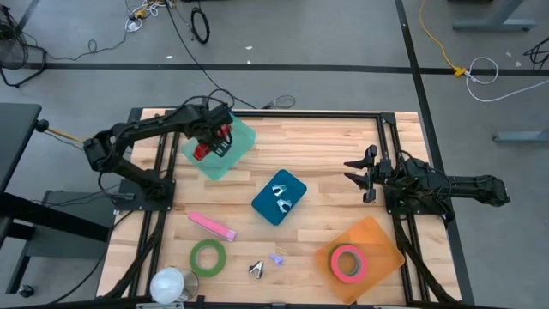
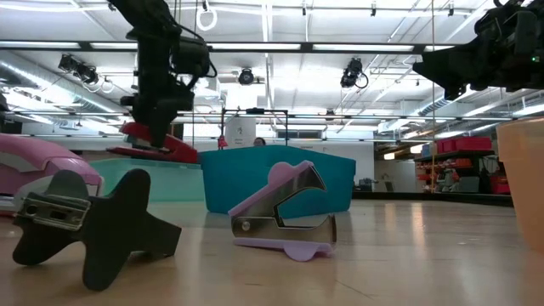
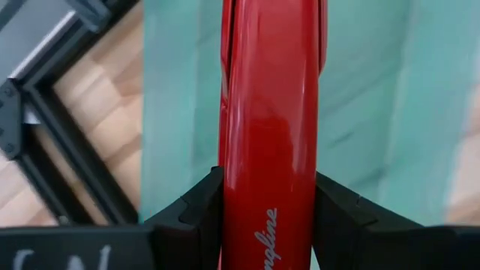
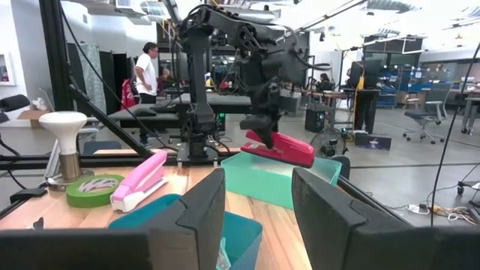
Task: Pick and place Stapler, Stapler remover, tape
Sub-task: Put the red stapler into the green bin, then put the pink stapler into the green bin
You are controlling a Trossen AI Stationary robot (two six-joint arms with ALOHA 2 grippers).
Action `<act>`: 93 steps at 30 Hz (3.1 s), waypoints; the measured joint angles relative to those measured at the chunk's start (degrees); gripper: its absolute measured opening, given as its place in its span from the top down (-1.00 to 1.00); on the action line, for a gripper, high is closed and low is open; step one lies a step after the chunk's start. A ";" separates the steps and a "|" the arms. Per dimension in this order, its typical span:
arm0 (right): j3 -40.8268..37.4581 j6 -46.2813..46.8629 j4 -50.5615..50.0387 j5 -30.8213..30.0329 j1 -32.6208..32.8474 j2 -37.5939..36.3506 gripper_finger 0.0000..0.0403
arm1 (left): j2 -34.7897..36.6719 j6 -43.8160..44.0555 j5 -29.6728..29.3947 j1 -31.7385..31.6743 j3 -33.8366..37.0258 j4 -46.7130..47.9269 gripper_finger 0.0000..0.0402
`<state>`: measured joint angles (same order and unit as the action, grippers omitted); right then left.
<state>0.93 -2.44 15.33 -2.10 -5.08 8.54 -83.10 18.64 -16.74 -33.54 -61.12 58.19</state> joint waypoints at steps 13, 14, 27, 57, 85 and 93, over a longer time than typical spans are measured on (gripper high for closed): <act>0.00 -0.01 0.00 -0.01 0.00 0.01 0.23 | -5.95 -3.99 -1.91 -4.17 0.00 -4.25 0.20; 0.00 -0.01 0.00 -0.01 0.00 0.01 0.23 | -6.37 -3.97 -2.56 -4.30 0.00 -4.71 0.20; 0.00 -0.02 0.00 0.00 0.00 0.01 0.23 | -8.10 -4.32 -7.46 -4.47 0.02 -6.01 0.19; 0.00 -0.02 0.00 0.02 0.00 0.02 0.23 | -5.50 -0.80 1.39 -3.43 0.02 -2.01 0.18; 0.00 -0.02 -0.01 0.00 0.00 0.02 0.23 | -5.32 0.19 -1.87 -3.48 -0.07 -2.68 -0.14; 0.00 -0.02 -0.01 -0.01 0.00 0.02 0.23 | -5.07 -0.47 -0.67 -2.96 -0.07 -1.70 -0.29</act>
<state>0.93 -2.46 15.32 -2.11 -5.08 8.56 -88.17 18.18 -17.41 -36.50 -61.19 56.49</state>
